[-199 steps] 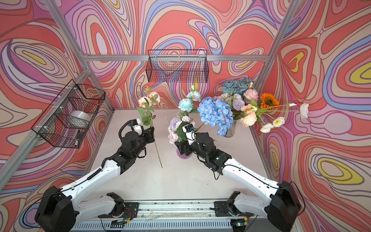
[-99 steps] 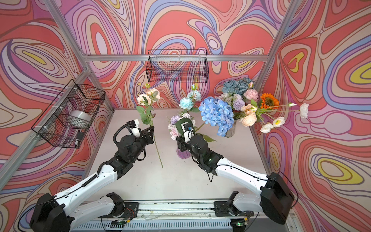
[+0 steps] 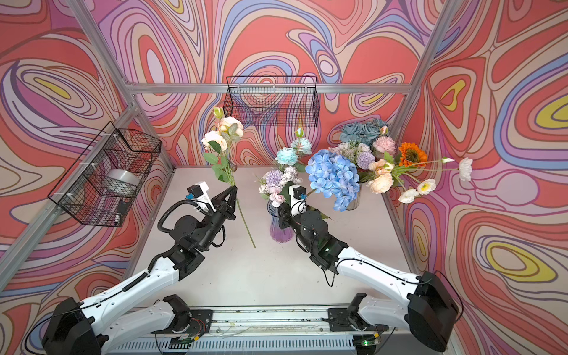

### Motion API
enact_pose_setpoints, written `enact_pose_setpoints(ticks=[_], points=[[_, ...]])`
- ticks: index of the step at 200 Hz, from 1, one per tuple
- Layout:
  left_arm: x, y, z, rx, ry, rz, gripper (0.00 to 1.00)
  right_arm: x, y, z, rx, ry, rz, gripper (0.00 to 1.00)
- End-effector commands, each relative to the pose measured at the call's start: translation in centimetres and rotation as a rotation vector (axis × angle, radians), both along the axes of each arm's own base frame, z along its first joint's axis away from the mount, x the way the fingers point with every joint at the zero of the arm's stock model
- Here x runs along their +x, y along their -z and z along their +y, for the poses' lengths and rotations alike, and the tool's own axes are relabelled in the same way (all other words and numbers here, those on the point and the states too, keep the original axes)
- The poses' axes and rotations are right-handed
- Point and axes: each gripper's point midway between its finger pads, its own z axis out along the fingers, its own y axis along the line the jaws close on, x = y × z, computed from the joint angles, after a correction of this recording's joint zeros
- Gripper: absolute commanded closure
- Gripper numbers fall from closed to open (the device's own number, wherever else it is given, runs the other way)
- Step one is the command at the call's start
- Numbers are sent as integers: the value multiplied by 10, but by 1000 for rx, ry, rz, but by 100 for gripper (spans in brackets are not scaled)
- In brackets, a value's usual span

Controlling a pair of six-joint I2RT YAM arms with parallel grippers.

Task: Arrange the flowers into the vase
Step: 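Lift the cream rose upright with the left gripper, then lower the cream rose into the vase with the left while the right steadies the vase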

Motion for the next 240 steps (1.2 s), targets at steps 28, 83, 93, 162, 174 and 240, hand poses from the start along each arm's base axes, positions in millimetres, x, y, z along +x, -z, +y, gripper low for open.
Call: enact_pose_setpoints(ticks=[28,83,93,162,174,240], points=[[-20,-68,3,-136,29,-259,100,-2,-9,-16,61,62,-23,67],[-22,-94,-4,-203,5,-417,100,-3,3,-17,95,62,11,69],[-20,-97,-8,-181,-6,-432,100,-3,4,-17,98,62,10,69],[-11,-110,-14,-157,-46,-463,100,-7,3,-24,118,73,-2,71],[-7,-111,-17,-157,-47,-461,100,-7,3,-24,115,73,-3,71],[16,-97,-47,-65,-28,-462,100,-11,1,-28,119,72,-9,71]])
